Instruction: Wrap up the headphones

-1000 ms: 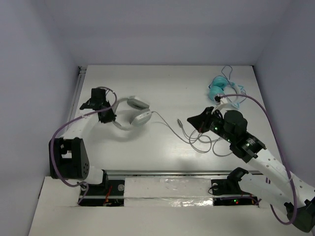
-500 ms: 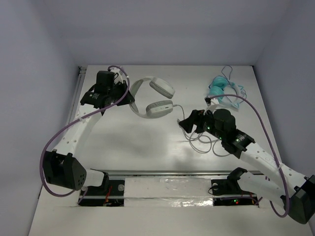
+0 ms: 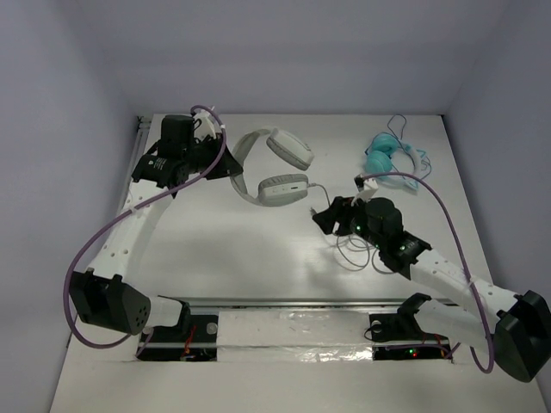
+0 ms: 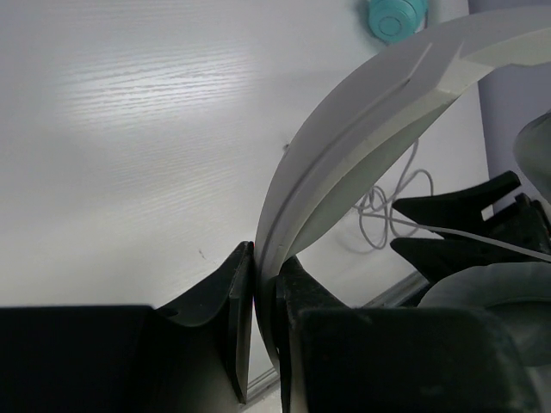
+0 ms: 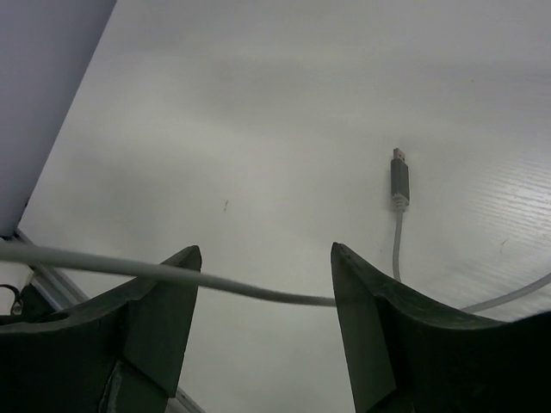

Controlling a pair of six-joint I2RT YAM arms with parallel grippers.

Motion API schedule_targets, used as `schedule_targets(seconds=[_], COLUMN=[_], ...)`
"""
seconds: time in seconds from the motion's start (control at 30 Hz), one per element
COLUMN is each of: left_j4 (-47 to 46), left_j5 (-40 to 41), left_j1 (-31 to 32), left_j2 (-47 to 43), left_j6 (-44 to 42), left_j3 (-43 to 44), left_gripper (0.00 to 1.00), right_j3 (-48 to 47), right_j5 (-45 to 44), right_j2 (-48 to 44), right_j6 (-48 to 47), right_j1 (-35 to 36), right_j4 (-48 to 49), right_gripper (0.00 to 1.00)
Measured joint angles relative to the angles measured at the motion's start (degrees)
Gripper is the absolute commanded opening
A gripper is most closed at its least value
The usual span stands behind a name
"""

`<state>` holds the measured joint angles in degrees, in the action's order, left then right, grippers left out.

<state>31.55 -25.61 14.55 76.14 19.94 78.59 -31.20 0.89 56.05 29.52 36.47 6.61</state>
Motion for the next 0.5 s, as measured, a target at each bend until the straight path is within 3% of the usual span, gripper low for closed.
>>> schedule_targets(seconds=[0.3,0.5], left_j4=[1.0,-1.1], left_j5=[-5.6,-9.6], left_j1=[0.0,0.0], left_j2=[-2.1,-2.1], left_j6=[2.3,8.8], left_j3=[1.0,9.3], left_gripper=[0.0,0.0], right_j3=[3.7,6.5], right_j5=[0.2,1.4], right_j2=[0.8,1.2], right_j6=[0.1,0.7], right_j1=[0.0,0.0], right_j4=[8.9,12.9], right_gripper=[0.59,0.58])
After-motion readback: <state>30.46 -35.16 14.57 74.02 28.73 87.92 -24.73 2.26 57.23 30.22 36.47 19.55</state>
